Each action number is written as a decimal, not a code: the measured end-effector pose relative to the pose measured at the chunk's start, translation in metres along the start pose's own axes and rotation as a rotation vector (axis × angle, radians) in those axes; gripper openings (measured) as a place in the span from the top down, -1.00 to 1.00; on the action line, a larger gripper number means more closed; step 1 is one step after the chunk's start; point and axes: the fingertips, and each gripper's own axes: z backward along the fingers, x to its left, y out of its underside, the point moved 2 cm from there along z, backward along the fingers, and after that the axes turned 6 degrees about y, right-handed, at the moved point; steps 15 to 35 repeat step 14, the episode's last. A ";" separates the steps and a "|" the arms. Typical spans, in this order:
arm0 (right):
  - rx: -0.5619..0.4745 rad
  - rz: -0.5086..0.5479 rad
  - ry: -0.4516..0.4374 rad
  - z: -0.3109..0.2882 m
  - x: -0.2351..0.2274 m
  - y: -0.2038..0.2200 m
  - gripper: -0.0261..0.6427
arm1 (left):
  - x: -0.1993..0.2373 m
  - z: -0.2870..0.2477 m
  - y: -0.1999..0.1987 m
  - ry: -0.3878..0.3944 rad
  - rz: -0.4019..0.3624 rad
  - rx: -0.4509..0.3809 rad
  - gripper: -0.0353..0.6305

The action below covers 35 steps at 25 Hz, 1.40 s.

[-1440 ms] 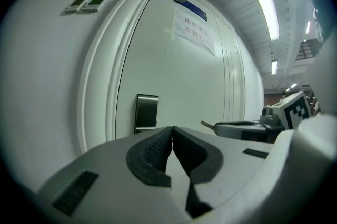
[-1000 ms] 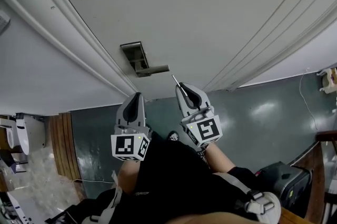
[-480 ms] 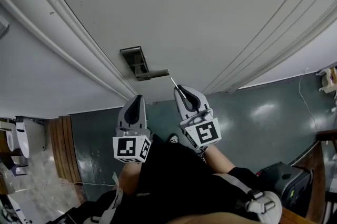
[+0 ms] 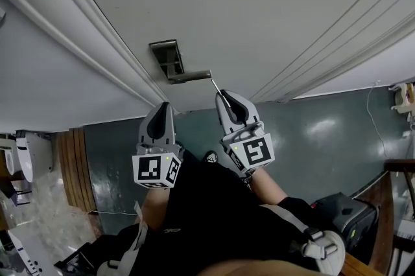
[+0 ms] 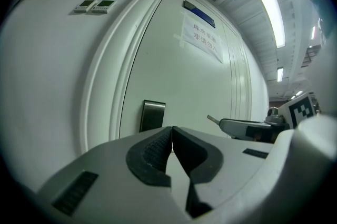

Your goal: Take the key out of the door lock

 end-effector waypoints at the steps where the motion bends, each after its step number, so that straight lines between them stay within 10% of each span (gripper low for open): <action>1: -0.008 -0.001 -0.005 -0.001 0.001 0.000 0.83 | 0.002 0.000 0.001 -0.002 0.000 -0.002 0.82; 35: -0.013 -0.001 -0.026 -0.014 0.007 0.002 0.83 | 0.013 -0.004 0.004 0.000 0.003 0.014 0.82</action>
